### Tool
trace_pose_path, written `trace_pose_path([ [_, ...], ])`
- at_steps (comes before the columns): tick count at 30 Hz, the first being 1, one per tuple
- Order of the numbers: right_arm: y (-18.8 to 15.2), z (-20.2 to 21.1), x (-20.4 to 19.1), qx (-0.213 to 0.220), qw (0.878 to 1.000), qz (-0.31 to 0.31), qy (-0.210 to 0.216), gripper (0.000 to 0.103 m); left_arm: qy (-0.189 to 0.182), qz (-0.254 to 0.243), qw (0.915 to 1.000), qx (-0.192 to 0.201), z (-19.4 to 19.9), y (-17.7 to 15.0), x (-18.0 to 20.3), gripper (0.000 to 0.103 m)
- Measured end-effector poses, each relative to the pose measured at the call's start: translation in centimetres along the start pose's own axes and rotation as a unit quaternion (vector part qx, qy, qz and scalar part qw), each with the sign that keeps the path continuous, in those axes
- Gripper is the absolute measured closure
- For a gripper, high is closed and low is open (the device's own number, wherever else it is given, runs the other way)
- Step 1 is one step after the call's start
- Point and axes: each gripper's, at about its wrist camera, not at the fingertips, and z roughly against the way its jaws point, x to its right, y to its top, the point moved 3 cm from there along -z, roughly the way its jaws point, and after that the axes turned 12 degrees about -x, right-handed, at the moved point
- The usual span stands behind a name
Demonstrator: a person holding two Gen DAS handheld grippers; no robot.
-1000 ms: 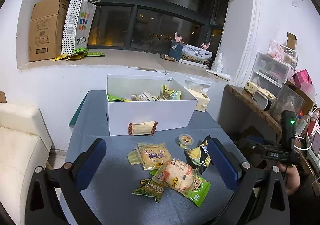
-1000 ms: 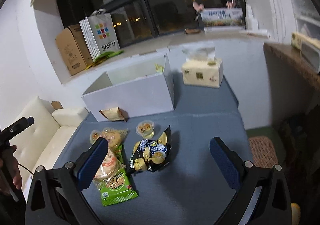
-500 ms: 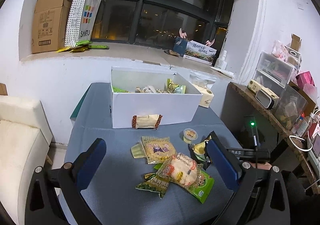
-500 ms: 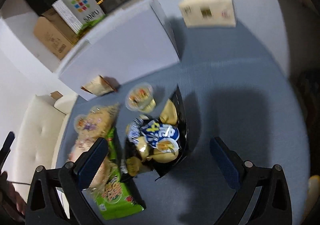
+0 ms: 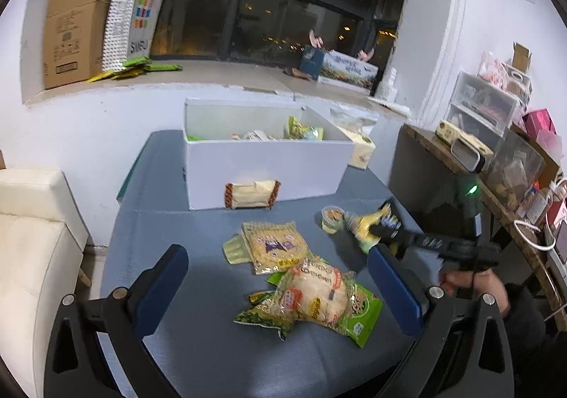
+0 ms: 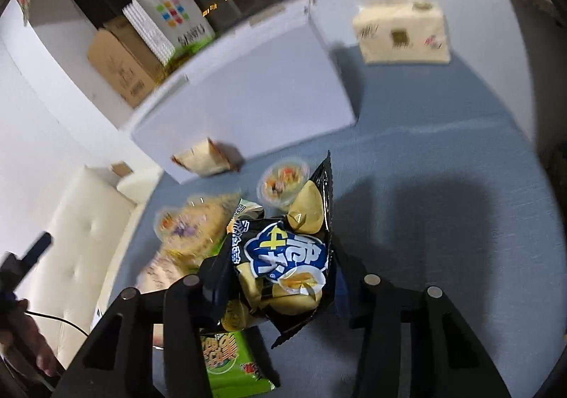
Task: Organize snacks
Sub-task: 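Grasp a white bread pack with the left tool while the right tool holds the chip bag, then carry both packs over the white box and open both tools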
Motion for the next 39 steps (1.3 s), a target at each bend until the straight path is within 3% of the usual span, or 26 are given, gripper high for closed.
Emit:
trace_pose_path([
  [5,-0.2,4.1,-0.4,0.051,0.999,0.007,-0.012,0.052,0.014,-0.08,0.9956,-0.048,-2.9,-0.6,3.0,0.0],
  [10,-1.0,7.9,-1.2,0.091,0.996,0.016,-0.017,0.052,0.07,-0.169,0.9777,-0.103,-7.6,-1.8,6.7,0.0],
  [15,-1.7,10.5,-1.9,0.118,0.992,0.026,-0.022,0.052,0.103,-0.201,0.9646,-0.136,-11.4,-2.0,8.3,0.0],
  [18,-2.0,11.2,-2.2,0.125,0.991,0.031,-0.021,0.052,0.088,-0.191,0.9648,-0.158,-13.2,-2.2,8.1,0.0],
  [21,-2.3,11.4,-2.1,0.127,0.991,0.031,-0.016,0.052,0.103,-0.185,0.963,-0.167,-14.5,-2.5,7.2,0.0],
  [23,-2.4,11.3,-2.2,0.125,0.991,0.033,-0.014,0.052,0.082,-0.173,0.9663,-0.172,-14.7,-2.7,6.7,0.016],
  [26,-2.5,11.0,-2.4,0.121,0.992,0.041,-0.014,0.052,0.063,-0.161,0.9738,-0.148,-13.6,-2.4,6.2,0.021],
  [32,-2.5,10.6,-2.6,0.117,0.992,0.049,-0.012,0.052,0.003,-0.108,0.9926,-0.054,-7.5,-0.1,4.7,0.021],
  [39,-2.2,10.3,-3.1,0.121,0.991,0.058,-0.003,0.052,-0.054,-0.037,0.9974,0.03,-2.3,3.5,1.3,0.021],
])
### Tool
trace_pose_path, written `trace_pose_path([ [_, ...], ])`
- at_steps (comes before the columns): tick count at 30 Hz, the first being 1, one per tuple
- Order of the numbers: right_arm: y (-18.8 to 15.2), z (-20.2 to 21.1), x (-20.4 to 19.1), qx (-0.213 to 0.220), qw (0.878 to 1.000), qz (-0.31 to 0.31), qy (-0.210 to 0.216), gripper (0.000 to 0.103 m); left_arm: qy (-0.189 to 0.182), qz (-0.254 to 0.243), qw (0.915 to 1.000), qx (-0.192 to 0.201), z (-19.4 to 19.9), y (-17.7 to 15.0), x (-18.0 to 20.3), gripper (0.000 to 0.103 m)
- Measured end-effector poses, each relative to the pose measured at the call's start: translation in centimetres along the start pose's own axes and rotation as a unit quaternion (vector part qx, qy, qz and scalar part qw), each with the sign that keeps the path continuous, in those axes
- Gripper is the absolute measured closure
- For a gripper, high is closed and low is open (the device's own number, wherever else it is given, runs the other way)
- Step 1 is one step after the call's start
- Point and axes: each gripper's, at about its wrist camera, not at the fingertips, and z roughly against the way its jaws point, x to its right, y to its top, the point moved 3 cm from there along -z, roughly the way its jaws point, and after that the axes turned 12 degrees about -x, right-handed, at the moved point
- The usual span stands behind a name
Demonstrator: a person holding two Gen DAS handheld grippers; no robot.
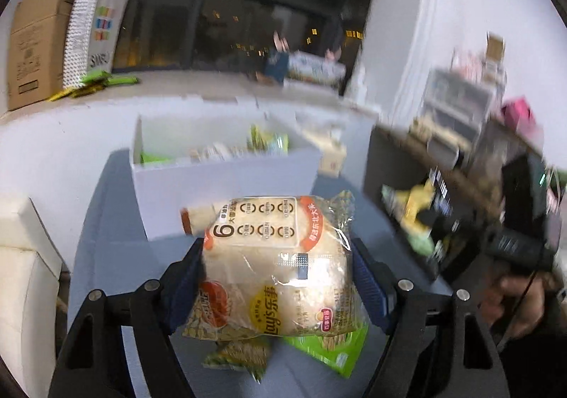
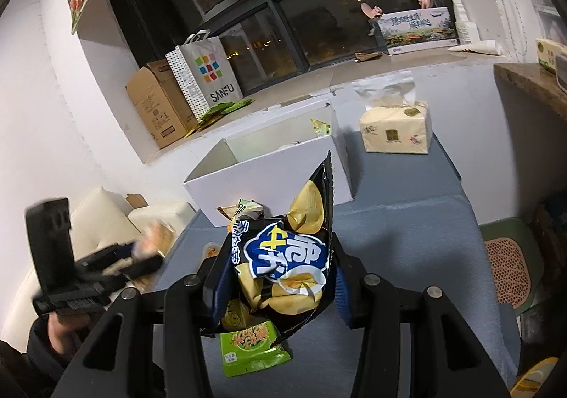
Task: Organize snacks
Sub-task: 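Carry both packs over the white box and open both tools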
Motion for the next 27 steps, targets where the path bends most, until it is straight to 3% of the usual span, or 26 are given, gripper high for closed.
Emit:
trace_pose_path([
  [5,3.0,-1.0,-1.2,-0.001,1.0,0.011,0.027,0.052,-0.012,0.021,0.9989,0.039,0.8,5.1,-2.8,0.022],
  [8,6.6,-2.0,-2.7,0.006,0.999,0.039,0.018,0.052,-0.003,0.021,0.9984,0.053,0.0,9.1,-4.5,0.021],
  [11,11.1,-3.9,-3.7,0.008,0.999,0.045,0.025,0.052,0.011,0.019,0.9984,0.053,-2.0,13.4,-6.1,0.021],
  [15,16.7,-8.1,-3.9,-0.007,0.999,0.041,-0.007,0.051,0.041,0.021,0.9987,0.021,-6.5,17.3,-8.2,0.021],
  [19,20.0,-12.2,-2.0,-0.044,0.999,0.006,-0.009,0.051,0.051,0.039,0.9977,-0.019,-10.9,18.5,-9.9,0.022],
  [24,21.2,-15.2,-0.4,-0.07,0.997,-0.002,-0.039,0.051,0.064,0.04,0.9963,-0.042,-13.5,18.4,-10.5,0.02],
  [27,21.7,-16.1,0.1,-0.073,0.996,0.001,-0.05,0.049,0.09,0.058,0.9924,-0.061,-14.4,18.3,-11.1,0.004],
])
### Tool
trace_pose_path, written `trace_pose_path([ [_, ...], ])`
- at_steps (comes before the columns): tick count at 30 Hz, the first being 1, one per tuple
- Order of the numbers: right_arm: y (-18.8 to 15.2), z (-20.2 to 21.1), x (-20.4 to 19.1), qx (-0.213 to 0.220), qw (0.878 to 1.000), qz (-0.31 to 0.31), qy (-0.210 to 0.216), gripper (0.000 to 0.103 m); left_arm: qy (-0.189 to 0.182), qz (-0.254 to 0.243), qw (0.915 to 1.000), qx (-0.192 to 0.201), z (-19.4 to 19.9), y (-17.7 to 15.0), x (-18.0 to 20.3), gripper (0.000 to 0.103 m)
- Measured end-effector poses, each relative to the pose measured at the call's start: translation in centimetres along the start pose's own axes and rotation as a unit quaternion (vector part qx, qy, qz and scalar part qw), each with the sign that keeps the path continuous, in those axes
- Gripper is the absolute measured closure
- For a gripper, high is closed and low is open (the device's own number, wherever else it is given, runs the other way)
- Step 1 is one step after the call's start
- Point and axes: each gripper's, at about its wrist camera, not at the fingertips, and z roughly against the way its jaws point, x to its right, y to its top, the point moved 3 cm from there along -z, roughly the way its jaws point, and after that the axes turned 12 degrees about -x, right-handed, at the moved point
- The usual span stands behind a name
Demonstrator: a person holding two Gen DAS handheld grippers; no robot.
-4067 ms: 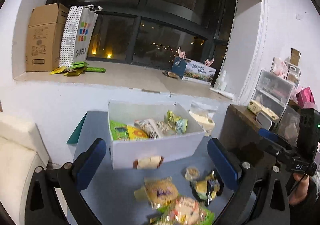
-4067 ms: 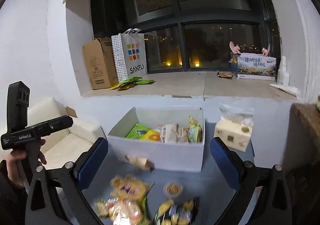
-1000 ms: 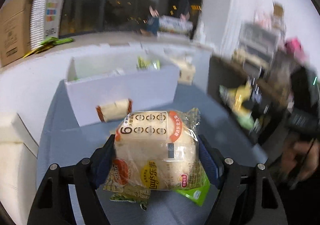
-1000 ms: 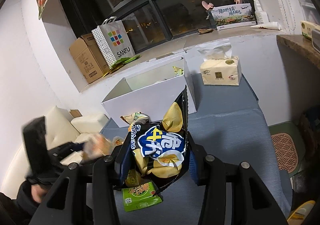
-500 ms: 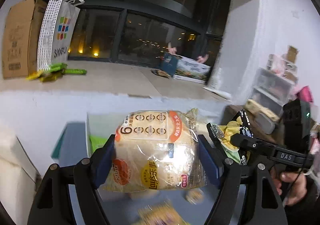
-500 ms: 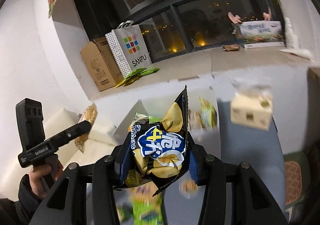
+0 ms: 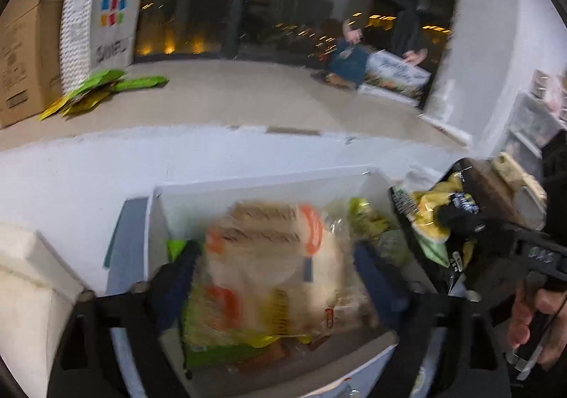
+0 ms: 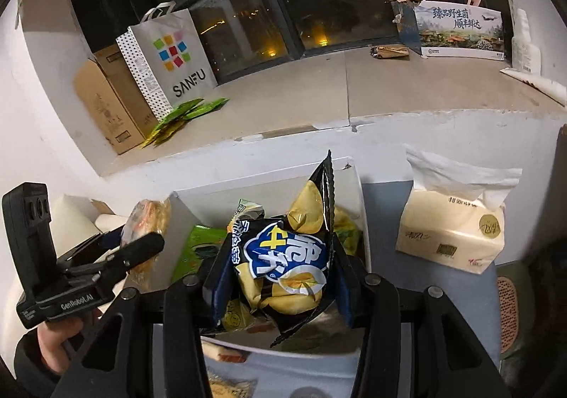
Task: Organize snacks
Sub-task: 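Carry both packs over the white box and open both tools, then grasp a clear jelly cup with a cartoon lid with the right tool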
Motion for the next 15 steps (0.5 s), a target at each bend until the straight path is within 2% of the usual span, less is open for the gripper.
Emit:
trace_pose_path([
  [2,0.5,-0.2,0.3,0.002,1.0,-0.006,-0.001,0.045,0.0,0.006,1.0,-0.006,-0.1,-0.2,-0.3,0.0],
  [3,0.7,-0.3,0.5,0.002,1.0,-0.012,0.004,0.03,0.006,0.003,0.9999,-0.011,-0.2,-0.3,-0.3,0.0],
  [4,0.9,-0.4,0.6,0.003,1.0,-0.019,0.011,0.008,0.01,-0.005,0.9999,-0.006,0.1,-0.4,-0.1,0.0],
  [5,0.9,-0.3,0.8,0.008,0.999,-0.022,0.022,0.002,0.009,-0.012,0.9999,0.001,0.6,-0.6,0.0,0.0],
  [7,0.8,0.0,0.5,0.021,0.999,-0.012,0.035,0.0,0.01,-0.017,0.9997,0.014,1.7,-0.9,0.1,0.0],
  [11,0.5,0.8,-0.7,0.026,0.999,0.022,-0.014,0.0,-0.002,-0.026,0.9987,0.044,5.3,-2.1,0.5,0.0],
  [15,-1.0,3.8,-2.4,0.051,0.996,0.061,-0.028,0.0,-0.009,-0.036,0.9953,0.089,10.6,-4.6,1.0,0.0],
])
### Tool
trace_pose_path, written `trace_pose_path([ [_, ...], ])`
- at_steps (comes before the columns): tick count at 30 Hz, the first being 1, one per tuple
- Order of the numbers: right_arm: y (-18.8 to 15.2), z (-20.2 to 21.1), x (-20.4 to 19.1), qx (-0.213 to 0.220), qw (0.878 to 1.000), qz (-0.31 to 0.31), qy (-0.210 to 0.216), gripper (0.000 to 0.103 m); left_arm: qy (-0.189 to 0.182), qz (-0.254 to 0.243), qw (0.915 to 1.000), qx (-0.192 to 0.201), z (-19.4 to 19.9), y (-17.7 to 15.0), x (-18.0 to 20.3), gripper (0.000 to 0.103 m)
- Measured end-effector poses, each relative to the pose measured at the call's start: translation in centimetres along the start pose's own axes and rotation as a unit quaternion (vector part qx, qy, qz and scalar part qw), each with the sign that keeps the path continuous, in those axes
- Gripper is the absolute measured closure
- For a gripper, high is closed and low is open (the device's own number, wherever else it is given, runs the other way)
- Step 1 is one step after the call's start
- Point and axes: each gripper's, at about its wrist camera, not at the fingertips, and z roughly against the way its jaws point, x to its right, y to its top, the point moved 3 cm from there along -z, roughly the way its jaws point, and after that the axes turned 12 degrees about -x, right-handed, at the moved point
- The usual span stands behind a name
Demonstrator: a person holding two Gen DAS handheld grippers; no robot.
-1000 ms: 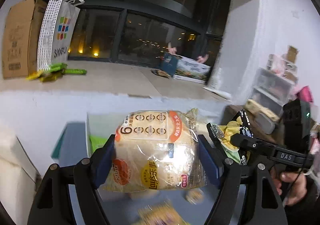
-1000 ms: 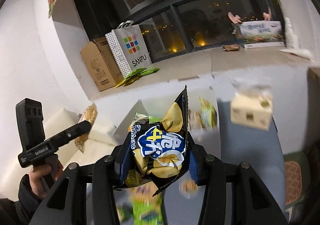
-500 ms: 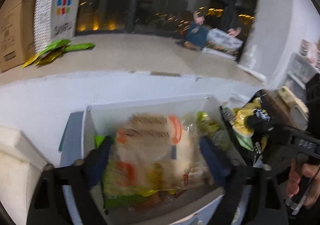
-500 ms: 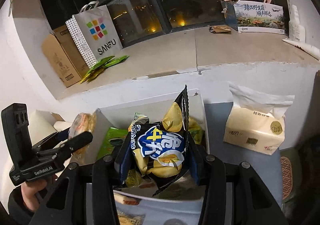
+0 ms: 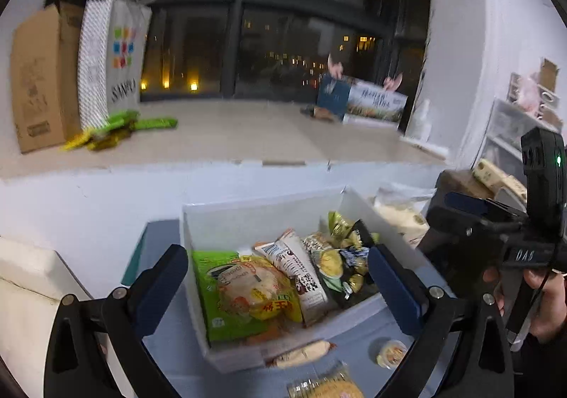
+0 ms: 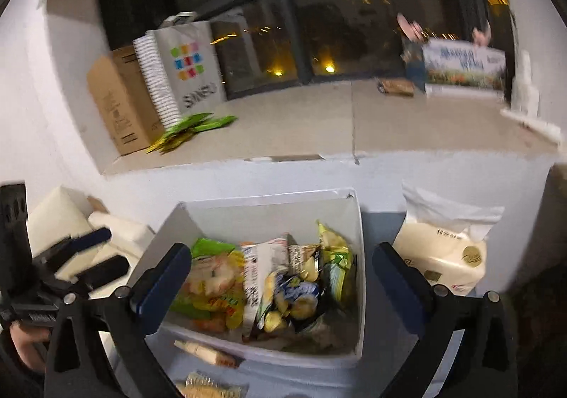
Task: Organize snacks
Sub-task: 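Grasp a clear jelly cup with a cartoon lid with the right tool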
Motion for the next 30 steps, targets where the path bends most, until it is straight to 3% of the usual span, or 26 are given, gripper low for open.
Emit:
trace_pose_path([
  [4,-2.4,4.8,-2.3,0.035,0.997,0.064,-0.024,0.0,-0.013,-0.006,0.9993,0.035,5.0,-3.5,1.4,0.0],
  [8,-6.5,9.7,-4.4,0.062,0.989,0.127,-0.039,0.0,-0.022,0.018,0.9967,0.076,9.3,-8.0,2.4,0.0],
  [14,-15.0,14.2,-5.0,0.079,0.983,0.156,-0.055,0.0,-0.038,0.049,0.9945,0.085,12.3,-14.2,3.1,0.0],
  [18,-20.2,13.7,-3.9,0.052,0.99,0.121,-0.057,0.0,-0.015,0.033,0.9974,0.062,11.7,-17.4,3.8,0.0],
  [22,-24.1,11.3,-1.8,0.002,0.999,0.046,-0.002,0.0,-0.005,0.027,0.9992,0.029,10.3,-18.8,3.8,0.0],
  [24,-24.3,10.2,-1.4,-0.019,0.999,0.035,0.006,0.0,-0.01,0.036,0.999,0.024,10.0,-19.0,3.6,0.0],
  [30,-22.9,7.8,-1.5,-0.021,0.999,0.037,-0.009,0.0,-0.008,0.022,0.9994,0.027,10.2,-19.2,4.2,0.0],
])
